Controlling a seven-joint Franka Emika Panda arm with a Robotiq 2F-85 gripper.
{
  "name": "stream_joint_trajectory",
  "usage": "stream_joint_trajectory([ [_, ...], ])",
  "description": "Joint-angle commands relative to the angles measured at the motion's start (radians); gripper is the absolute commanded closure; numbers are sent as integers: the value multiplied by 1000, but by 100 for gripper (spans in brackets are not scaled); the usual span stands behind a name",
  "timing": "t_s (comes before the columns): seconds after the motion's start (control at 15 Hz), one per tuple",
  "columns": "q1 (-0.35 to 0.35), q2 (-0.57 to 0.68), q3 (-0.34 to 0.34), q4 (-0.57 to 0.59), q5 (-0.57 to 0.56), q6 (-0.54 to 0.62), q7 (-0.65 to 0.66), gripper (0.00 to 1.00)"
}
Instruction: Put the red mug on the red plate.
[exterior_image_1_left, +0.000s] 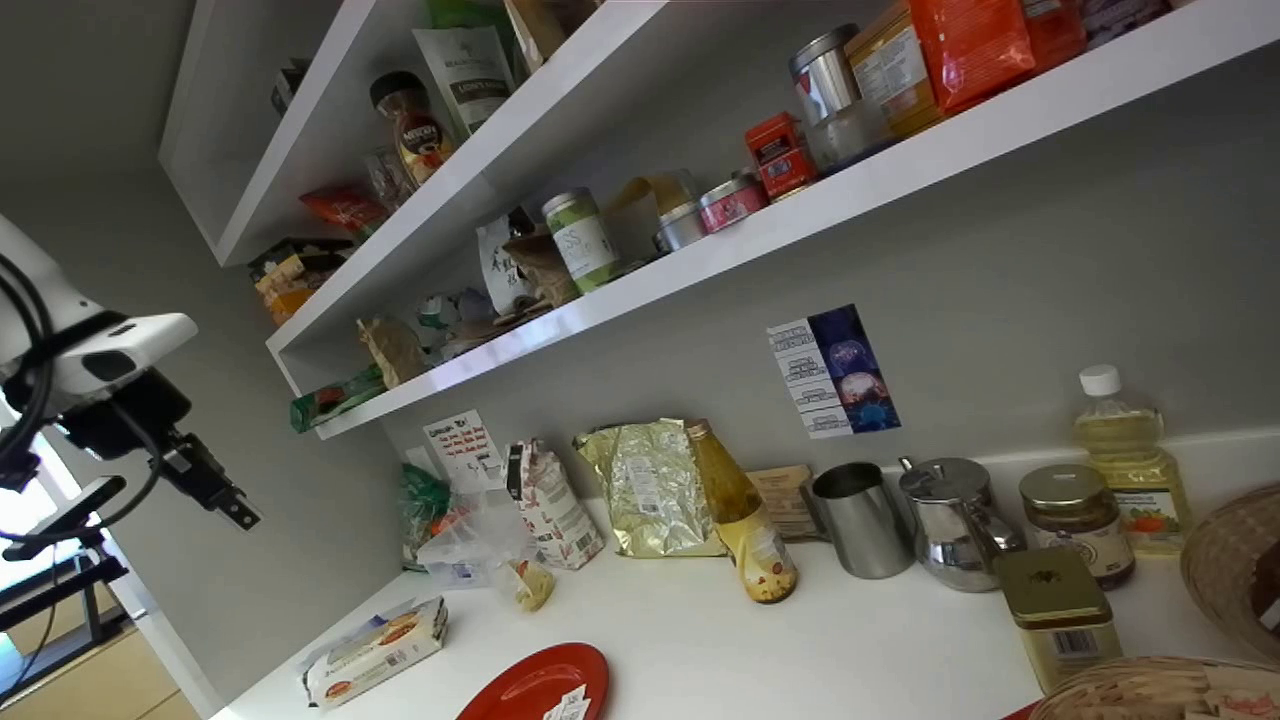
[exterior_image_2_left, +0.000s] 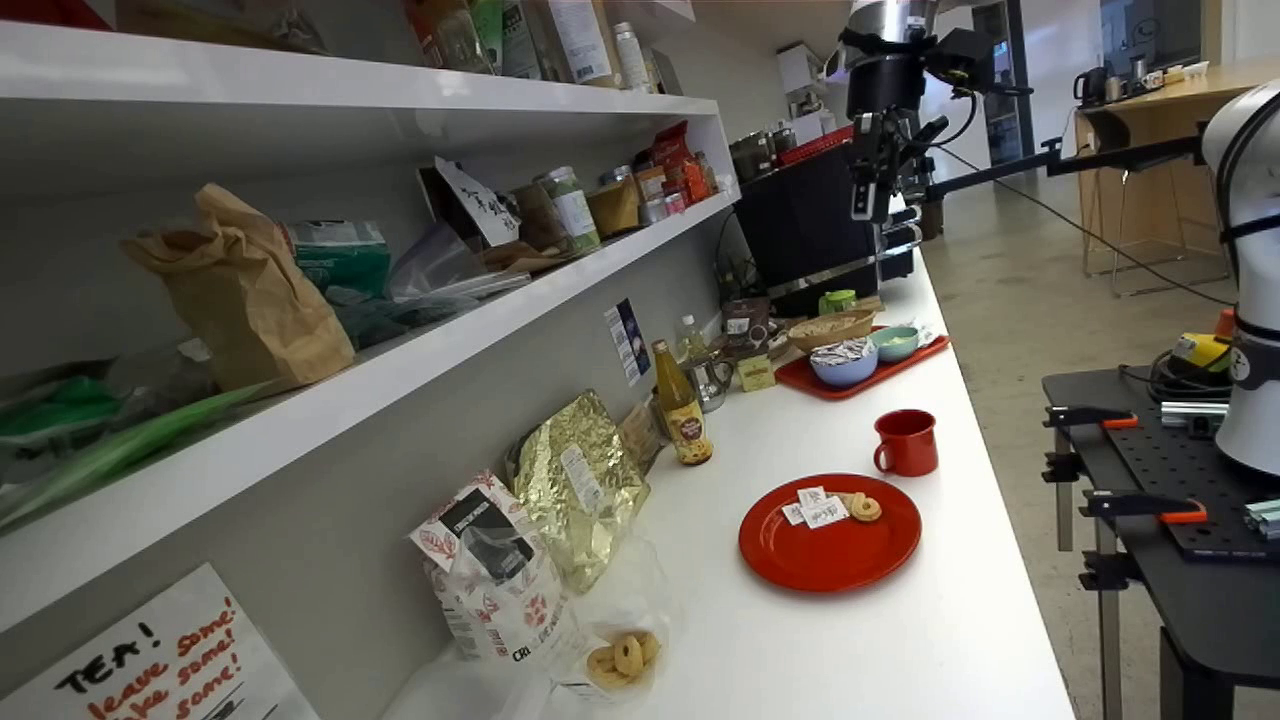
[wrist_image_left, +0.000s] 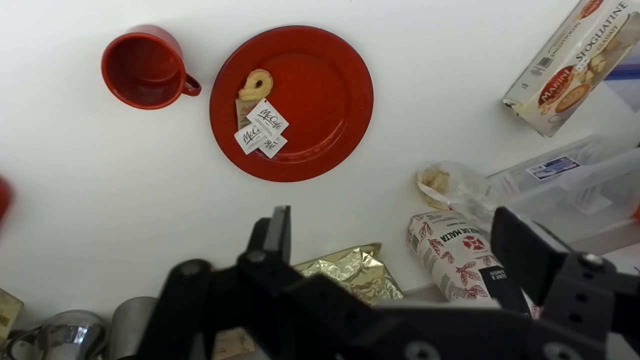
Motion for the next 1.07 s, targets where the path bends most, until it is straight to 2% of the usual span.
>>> stream_joint_trajectory([
  [0.0,-6,0,5,2,4,-3,-4,0],
  [0.33,-6,0,5,2,4,-3,-4,0],
  [0.4,-21,3,22,9,-11,3,23,0],
  [0.73,-165,70,25,7,-149,94,102,0],
  [1.0,-275,125,14,-9,-247,117,180,0],
])
